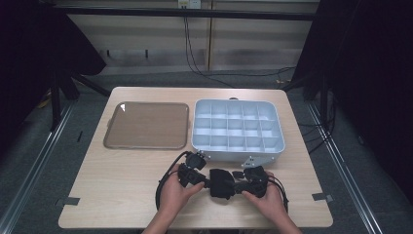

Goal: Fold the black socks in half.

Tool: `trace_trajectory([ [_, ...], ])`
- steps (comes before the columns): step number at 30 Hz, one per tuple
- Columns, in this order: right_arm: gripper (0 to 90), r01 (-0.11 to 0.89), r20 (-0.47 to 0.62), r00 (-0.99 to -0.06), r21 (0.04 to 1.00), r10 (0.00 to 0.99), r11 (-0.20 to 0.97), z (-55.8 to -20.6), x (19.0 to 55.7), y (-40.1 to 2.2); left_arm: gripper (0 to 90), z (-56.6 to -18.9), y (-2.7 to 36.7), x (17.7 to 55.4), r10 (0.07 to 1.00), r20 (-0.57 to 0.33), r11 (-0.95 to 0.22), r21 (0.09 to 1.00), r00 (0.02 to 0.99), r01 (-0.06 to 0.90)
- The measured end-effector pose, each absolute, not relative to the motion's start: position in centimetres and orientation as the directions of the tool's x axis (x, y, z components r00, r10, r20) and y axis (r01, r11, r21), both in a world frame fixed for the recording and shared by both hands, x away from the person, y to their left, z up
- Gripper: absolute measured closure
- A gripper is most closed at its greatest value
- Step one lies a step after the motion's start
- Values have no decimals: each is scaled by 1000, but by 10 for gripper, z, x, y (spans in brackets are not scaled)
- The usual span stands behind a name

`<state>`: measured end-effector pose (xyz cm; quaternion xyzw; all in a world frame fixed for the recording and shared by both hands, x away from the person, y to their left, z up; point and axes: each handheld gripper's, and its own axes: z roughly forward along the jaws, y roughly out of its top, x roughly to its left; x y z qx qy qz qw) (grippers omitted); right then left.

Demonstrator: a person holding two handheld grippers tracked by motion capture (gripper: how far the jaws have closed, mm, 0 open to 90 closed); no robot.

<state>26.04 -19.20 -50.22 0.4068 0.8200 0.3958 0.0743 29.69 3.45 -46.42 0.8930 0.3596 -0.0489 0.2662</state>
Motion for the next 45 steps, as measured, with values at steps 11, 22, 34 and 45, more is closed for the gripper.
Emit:
trace_trajectory([
  [11, 518, 618, 223, -651, 710, 725, 336, -504, 260, -192, 630, -466, 34, 297, 608, -275, -609, 440, 745, 660],
  [22, 690, 654, 284, -637, 692, 716, 307, -505, 261, -189, 631, -470, 34, 296, 600, -282, -610, 444, 748, 656],
  [34, 772, 682, 310, -605, 678, 733, 275, -501, 259, -187, 647, -472, 35, 293, 590, -283, -613, 452, 756, 648],
  [45, 776, 687, 319, -596, 678, 737, 262, -492, 261, -200, 433, -472, 40, 294, 579, -249, -618, 488, 776, 617],
])
